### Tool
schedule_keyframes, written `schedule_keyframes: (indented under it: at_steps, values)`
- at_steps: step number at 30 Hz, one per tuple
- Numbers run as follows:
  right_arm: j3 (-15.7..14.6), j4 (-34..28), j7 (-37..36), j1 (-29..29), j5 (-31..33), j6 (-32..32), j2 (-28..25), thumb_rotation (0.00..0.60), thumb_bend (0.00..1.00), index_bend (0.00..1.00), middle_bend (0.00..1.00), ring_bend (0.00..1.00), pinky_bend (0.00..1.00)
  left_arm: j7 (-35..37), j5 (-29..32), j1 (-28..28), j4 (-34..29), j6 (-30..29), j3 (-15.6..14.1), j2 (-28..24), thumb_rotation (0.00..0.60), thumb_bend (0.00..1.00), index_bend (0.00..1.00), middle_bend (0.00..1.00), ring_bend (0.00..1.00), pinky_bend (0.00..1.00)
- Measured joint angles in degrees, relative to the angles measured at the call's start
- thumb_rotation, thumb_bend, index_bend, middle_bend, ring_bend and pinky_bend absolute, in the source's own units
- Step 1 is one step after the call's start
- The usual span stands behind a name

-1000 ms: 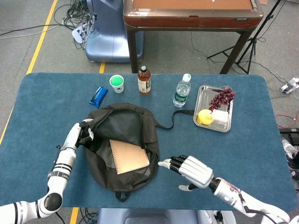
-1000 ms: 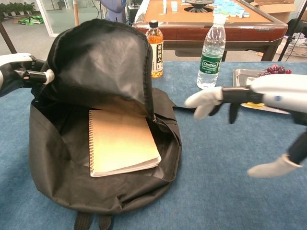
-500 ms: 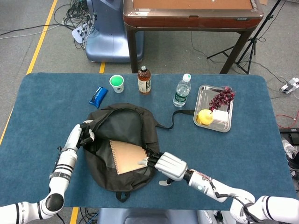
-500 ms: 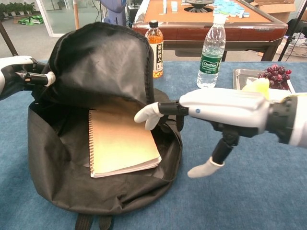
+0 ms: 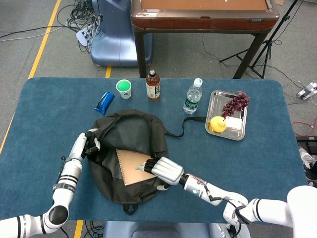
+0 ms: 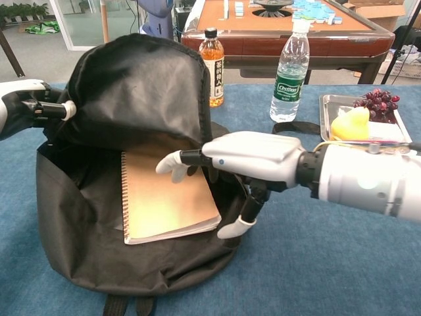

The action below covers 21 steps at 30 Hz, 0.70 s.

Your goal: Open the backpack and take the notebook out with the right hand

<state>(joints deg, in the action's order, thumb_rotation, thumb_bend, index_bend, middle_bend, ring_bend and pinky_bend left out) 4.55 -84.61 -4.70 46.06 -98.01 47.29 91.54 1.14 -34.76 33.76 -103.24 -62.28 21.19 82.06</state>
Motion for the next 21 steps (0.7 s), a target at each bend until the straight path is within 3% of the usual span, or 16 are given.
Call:
schedule_keyframes:
  at_steps: [9,21]
  values:
    - [0.70,5.14,2.21,2.51,2.63,-0.67,4.69,0.600,0.14,0.17,0.22,0.21,0.35,0.13,0.47,-0.08,-0.20,-0.05,0.19,0.26,0.600,0.67,0.56,0.24,0.18,0.24]
    - [1.20,9.83,6.48,3.67,6.26,-0.04,10.69,0.600,0.14,0.17,0.19,0.14,0.25,1.18,0.14,-0.68,-0.16,-0.08,0.40,0.62,0.600,0.67,0.55,0.24,0.18,0.24]
